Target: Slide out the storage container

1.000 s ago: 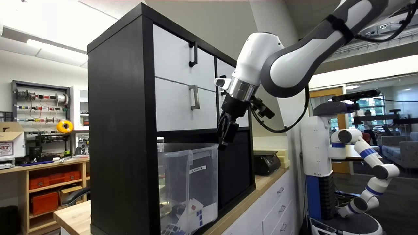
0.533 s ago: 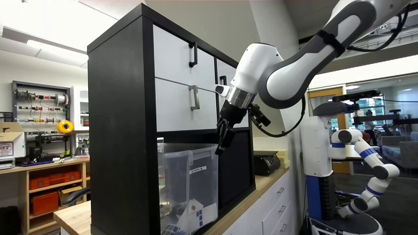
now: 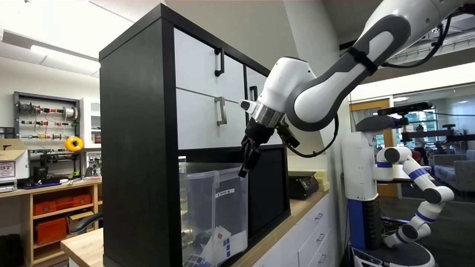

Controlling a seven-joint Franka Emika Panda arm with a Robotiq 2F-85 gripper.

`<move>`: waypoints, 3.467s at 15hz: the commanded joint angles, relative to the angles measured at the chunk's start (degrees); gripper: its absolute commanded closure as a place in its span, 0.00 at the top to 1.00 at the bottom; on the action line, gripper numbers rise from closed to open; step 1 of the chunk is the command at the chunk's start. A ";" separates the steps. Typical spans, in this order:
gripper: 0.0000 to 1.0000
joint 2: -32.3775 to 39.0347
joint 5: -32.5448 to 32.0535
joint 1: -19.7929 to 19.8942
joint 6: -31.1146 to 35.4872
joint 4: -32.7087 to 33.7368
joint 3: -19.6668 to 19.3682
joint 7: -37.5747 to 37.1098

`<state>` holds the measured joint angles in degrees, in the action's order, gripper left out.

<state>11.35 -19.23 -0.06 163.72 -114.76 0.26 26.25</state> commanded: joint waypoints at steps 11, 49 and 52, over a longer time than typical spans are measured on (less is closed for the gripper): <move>0.74 6.42 0.86 2.19 2.86 5.96 1.10 5.26; 0.64 -20.18 13.71 1.66 5.36 -24.16 0.65 28.40; 0.84 -21.26 16.04 0.95 3.41 -23.90 0.49 30.21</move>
<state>-6.63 -6.00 2.12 169.57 -136.98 1.59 53.36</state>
